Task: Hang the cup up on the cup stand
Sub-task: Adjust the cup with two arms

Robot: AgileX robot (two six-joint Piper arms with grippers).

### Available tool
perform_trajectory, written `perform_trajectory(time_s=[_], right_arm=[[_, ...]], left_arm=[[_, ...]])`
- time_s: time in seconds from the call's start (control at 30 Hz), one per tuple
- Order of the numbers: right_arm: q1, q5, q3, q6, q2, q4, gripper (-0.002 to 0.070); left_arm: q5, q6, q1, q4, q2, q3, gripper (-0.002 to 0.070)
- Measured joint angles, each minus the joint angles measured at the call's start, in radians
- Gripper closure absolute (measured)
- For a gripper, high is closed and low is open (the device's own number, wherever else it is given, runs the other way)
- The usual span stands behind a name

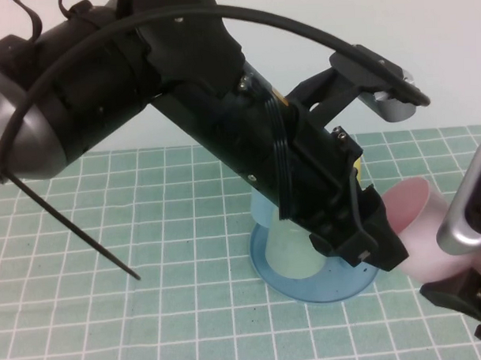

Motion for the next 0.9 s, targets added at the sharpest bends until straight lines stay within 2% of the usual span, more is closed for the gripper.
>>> perform_trajectory(time_s=[0.47, 0.53, 0.7, 0.9], right_arm=[[0.000, -0.041, 0.000, -0.130, 0.002, 0.276, 0.0146], [0.000, -0.049, 0.000, -0.138, 0.004, 0.290, 0.0146], [0.000, -0.062, 0.000, -0.142, 0.008, 0.297, 0.0146], [0.000, -0.051, -0.002, -0.162, 0.008, 0.297, 0.0143]], left_arm=[[0.003, 0.022, -0.002, -0.034, -0.006, 0.000, 0.0389], [0.011, 0.022, -0.002, -0.036, -0.006, 0.000, 0.0430], [0.023, 0.010, -0.004, -0.039, -0.008, 0.000, 0.0610], [0.032, -0.041, -0.006, -0.042, -0.008, 0.000, 0.0645]])
